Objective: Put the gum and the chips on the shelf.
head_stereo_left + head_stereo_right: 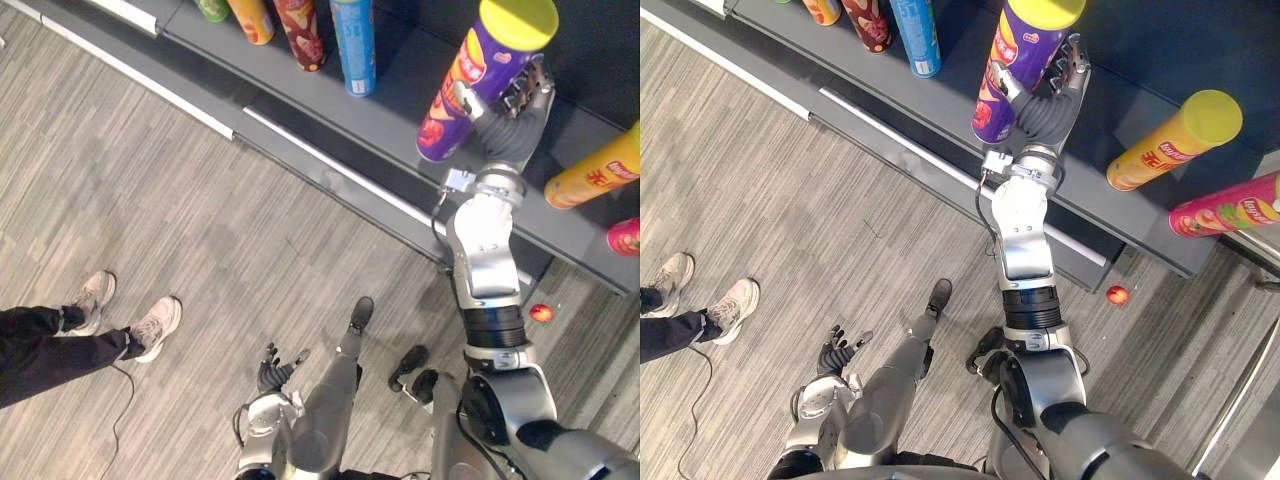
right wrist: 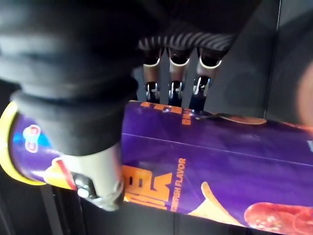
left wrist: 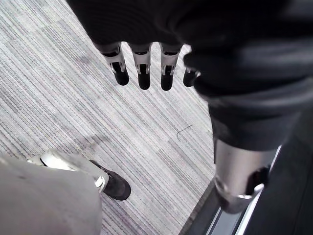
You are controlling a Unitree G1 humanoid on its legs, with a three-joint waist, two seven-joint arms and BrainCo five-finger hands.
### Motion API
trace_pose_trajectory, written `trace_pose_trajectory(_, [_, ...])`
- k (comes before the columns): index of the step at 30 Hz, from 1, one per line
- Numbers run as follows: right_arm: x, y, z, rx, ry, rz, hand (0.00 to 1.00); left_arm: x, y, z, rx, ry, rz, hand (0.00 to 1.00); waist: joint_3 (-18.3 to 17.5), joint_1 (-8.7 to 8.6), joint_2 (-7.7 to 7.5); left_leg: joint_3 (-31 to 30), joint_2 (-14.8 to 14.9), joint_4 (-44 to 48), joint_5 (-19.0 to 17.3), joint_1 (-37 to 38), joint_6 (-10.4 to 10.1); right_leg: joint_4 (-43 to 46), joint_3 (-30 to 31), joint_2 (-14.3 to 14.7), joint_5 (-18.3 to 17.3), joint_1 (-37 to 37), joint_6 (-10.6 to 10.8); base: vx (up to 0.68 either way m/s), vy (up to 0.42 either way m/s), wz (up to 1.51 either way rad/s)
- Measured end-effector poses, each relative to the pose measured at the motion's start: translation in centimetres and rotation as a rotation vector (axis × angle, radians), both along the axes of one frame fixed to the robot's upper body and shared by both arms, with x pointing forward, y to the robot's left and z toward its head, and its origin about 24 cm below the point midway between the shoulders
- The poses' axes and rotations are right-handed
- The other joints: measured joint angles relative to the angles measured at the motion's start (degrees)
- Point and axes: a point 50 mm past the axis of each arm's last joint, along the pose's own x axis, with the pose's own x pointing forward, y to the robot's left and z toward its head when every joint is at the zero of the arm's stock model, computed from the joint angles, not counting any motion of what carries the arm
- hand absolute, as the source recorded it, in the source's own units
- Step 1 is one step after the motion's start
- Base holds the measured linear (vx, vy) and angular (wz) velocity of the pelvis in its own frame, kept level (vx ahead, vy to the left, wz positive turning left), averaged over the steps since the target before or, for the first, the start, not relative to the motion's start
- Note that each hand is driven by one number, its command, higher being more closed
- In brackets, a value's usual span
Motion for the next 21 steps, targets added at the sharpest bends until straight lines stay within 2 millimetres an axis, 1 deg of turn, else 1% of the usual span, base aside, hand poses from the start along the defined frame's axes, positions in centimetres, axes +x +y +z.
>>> trace_pose_trajectory(2, [-0.1,0.5,0.8,0.010,-0.023,0.016,1.00,0.3,-0.2,0.2,-0.003,-0.011,-0.002,0.00,0.2,0.07,0.16,0.2,0.0,0.1,0.2,-1.1,-0.2,0.5,-0.4,-0.3,-0.1,-1.1,-0.1,0.00,-0.051,0.06])
trace_pose_trajectory(6, [-0.1,0.7,1.5,0.012,-0.044,0.018,1.00,0.7,-0.6,0.6,0.000,-0.034,-0.021,0.00,0.2,0.33,0.19,-0.6,-0.3,0.2,0.4,-2.4,-0.4,1.4,-1.6,-0.8,-0.3,-2.2,-0.2,0.02,-0.058,0.13])
trace_pose_trajectory(8, [-0.1,0.7,1.8,0.017,-0.050,0.014,1.00,1.1,-0.8,0.9,0.000,-0.045,-0.027,0.00,0.3,0.42,0.26,-1.1,-1.1,0.2,0.6,-3.1,-0.4,3.0,-2.2,-2.0,-1.3,-3.1,-0.2,0.02,-0.061,0.22])
trace_pose_trajectory(10, [-0.1,0.7,1.8,0.017,-0.050,0.012,1.00,1.3,-0.8,1.1,0.004,-0.052,-0.020,0.00,0.3,0.90,0.26,-1.3,-1.2,0.2,0.6,-3.4,-0.4,3.7,-2.8,-2.5,-1.3,-3.6,-0.2,0.00,-0.075,0.11])
trace_pose_trajectory(13, [-0.2,0.8,2.5,0.008,-0.069,0.001,1.00,1.7,-0.8,1.4,0.007,-0.076,-0.017,0.00,0.3,1.42,0.27,-1.8,-1.3,0.3,0.7,-4.6,-0.5,4.1,-3.2,-2.5,-1.4,-4.6,-0.4,0.00,-0.079,0.08])
trace_pose_trajectory(16, [-0.1,0.4,2.9,0.000,-0.074,-0.020,1.00,1.7,-0.9,1.5,0.008,-0.083,-0.018,0.00,0.3,1.72,0.28,-2.3,-1.4,0.3,0.7,-5.0,-0.5,4.5,-3.4,-2.7,-1.4,-4.8,-0.4,-0.01,-0.064,0.11])
trace_pose_trajectory(19, [-0.3,0.1,4.1,-0.029,-0.110,-0.078,1.00,1.9,-1.0,1.8,0.009,-0.100,-0.024,0.00,0.3,2.02,0.29,-2.4,-1.6,1.3,0.5,-6.5,-0.8,4.7,-3.4,-2.7,-1.5,-5.9,-0.5,-0.03,-0.042,0.03])
trace_pose_trajectory(21, [-0.5,-0.4,4.8,-0.049,-0.136,-0.134,1.00,2.3,-1.0,2.3,0.010,-0.125,-0.023,0.00,0.3,2.42,0.29,-2.5,-1.8,2.0,0.5,-8.0,-0.8,5.0,-3.4,-2.9,-1.8,-7.1,-1.1,-0.05,-0.038,0.04])
